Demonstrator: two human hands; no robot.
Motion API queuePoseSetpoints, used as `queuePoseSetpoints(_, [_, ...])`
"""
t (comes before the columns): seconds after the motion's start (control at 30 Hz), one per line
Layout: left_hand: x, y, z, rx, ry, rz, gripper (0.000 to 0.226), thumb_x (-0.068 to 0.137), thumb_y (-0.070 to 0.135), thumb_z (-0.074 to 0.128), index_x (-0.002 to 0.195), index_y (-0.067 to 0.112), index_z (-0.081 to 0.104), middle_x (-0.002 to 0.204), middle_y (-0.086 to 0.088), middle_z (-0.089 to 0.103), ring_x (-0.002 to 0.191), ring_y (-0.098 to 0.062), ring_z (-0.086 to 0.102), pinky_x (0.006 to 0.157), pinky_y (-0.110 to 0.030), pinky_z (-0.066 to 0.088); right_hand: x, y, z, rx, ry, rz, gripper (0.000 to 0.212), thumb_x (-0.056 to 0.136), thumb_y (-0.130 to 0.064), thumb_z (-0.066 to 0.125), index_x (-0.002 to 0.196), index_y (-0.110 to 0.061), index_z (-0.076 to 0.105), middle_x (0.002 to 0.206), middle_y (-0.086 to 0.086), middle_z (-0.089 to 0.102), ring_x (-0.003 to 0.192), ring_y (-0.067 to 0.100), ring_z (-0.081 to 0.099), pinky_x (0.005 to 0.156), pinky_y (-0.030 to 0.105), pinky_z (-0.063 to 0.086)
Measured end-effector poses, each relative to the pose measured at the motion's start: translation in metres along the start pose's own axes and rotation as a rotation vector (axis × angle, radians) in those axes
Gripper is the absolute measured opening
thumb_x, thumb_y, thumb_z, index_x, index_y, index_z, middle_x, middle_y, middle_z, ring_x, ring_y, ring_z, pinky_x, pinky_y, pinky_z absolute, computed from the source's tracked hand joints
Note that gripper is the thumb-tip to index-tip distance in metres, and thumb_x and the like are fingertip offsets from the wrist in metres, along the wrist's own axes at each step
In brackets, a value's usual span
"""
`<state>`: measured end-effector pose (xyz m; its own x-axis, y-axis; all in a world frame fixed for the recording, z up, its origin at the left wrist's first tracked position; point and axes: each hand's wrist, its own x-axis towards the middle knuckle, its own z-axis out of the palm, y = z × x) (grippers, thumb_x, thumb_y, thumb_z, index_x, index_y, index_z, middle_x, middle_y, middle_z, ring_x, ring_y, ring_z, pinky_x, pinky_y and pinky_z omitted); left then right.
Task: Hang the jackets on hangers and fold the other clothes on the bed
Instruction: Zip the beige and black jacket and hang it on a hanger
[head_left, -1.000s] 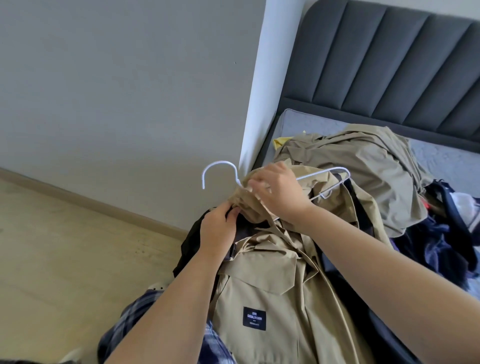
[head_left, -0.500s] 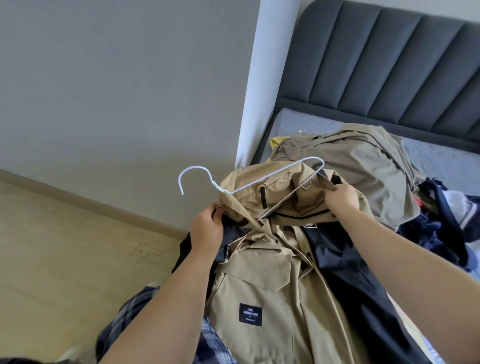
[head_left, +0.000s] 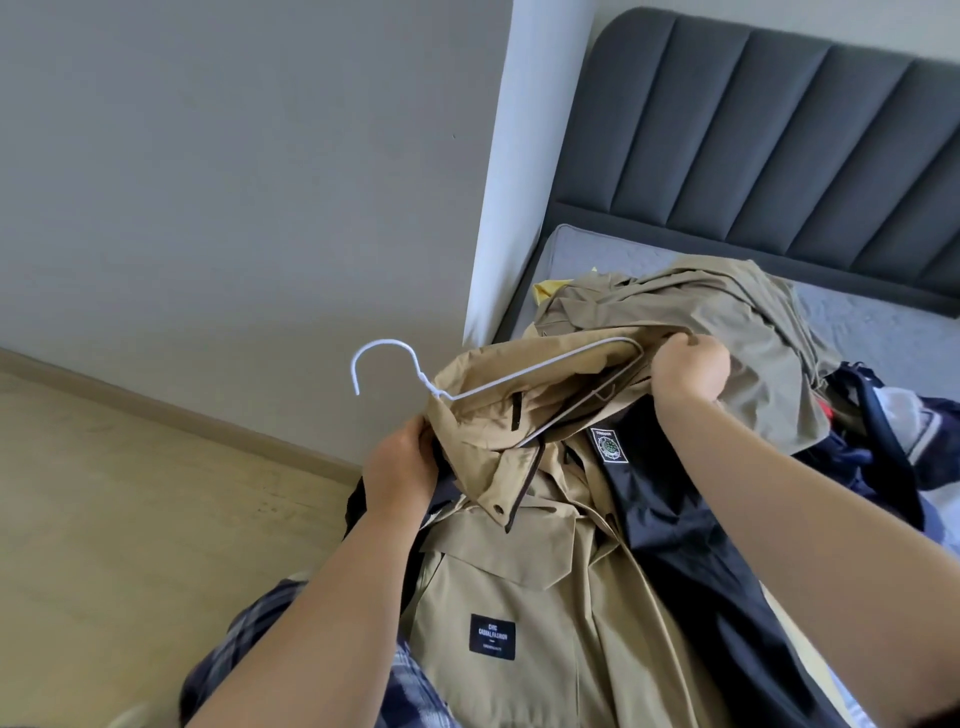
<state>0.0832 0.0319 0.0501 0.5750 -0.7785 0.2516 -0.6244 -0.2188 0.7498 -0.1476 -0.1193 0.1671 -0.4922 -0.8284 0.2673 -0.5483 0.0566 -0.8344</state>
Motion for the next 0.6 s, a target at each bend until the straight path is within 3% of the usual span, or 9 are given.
queuePoseSetpoints(0.13, [-0.002,0.001,0.005,0.081,0.008,0.069,0.015,0.093,0.019,0.049,0.097,0.013,0.062,0.081,-0.011,0.066,0.077,-0.038,0.059,0.062,-0.03,0.035,-0.005,0.003,0.002,0.041,0.075,0.018,0.033,0.099,-0.022,0.035,0.1,0.0,0.06,0.107,0.017,0.063,0.102,0.035,0.056,0.074,0.026,0.029])
queuePoseSetpoints(0.3, [-0.001,-0.003,0.011,0.164,-0.047,0.081,0.013,0.091,0.02,0.048,0.098,0.017,0.058,0.078,-0.006,0.065,0.077,-0.035,0.06,0.061,-0.029,0.034,-0.036,0.004,0.021,0.155,-0.007,-0.124,0.024,0.1,-0.023,0.037,0.083,-0.008,0.045,0.074,-0.001,0.049,0.077,0.025,0.046,0.063,0.023,0.023])
queuePoseSetpoints(0.43, [0.001,-0.005,0.008,0.169,-0.063,0.08,0.017,0.091,0.021,0.047,0.105,0.021,0.056,0.082,-0.005,0.066,0.081,-0.035,0.061,0.062,-0.03,0.036,-0.038,-0.011,0.015,0.175,-0.042,-0.18,0.024,0.099,-0.021,0.038,0.08,-0.009,0.043,0.066,-0.007,0.043,0.061,0.014,0.04,0.056,0.022,0.022])
queuePoseSetpoints(0.5, [0.002,-0.004,0.006,0.169,-0.064,0.089,0.017,0.092,0.023,0.046,0.105,0.022,0.055,0.083,-0.004,0.066,0.082,-0.034,0.062,0.062,-0.029,0.037,-0.049,-0.022,0.01,0.127,-0.12,-0.277,0.021,0.099,-0.022,0.041,0.082,-0.011,0.046,0.066,-0.007,0.045,0.059,0.006,0.04,0.053,0.024,0.021])
queuePoseSetpoints(0.6, [0.001,0.002,0.011,0.197,-0.115,0.152,0.018,0.091,0.024,0.044,0.107,0.022,0.053,0.084,-0.003,0.065,0.082,-0.033,0.062,0.061,-0.029,0.035,-0.083,-0.031,0.009,0.121,-0.39,-0.462,0.014,0.098,-0.02,0.045,0.087,-0.014,0.052,0.067,-0.004,0.053,0.057,0.009,0.046,0.053,0.031,0.03])
